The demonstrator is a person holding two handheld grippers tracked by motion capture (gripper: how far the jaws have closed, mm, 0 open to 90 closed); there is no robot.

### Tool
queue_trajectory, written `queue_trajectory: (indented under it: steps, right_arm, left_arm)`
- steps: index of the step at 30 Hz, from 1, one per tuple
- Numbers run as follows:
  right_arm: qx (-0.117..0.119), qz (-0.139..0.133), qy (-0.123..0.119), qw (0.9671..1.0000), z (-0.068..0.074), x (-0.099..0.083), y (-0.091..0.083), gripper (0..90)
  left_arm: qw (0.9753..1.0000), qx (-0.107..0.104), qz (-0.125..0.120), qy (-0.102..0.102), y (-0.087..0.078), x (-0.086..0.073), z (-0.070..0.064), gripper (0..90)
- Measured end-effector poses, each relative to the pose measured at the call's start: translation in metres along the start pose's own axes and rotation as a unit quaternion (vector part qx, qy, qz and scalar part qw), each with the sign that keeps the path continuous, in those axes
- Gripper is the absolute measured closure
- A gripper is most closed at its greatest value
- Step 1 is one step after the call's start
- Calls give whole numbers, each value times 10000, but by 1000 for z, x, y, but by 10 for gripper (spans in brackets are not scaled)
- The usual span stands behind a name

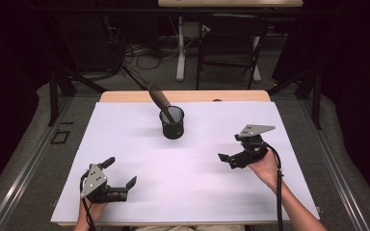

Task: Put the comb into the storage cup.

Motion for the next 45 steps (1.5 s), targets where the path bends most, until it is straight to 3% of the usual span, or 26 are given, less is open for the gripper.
queue_trajectory:
  steps: [21,45]
  right_arm:
    - [-159,-31,144,9998,0,-34,-16,0]
    - [-271,-67,184,9994,7,-65,-18,0]
  left_arm:
    - [10000,-5,4,-7,1,0,-1,2]
    - [10000,-11,11,1,1,0,-1,2]
Point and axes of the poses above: each handheld gripper's, and its own axes: y roughly forward along the jaws, x roughly out of its top, z roughly to its left, the point moved 6 cm from there along y, roughly forward along the jaws, and after that the axes turned 15 degrees about z, right-handed, at the moved point
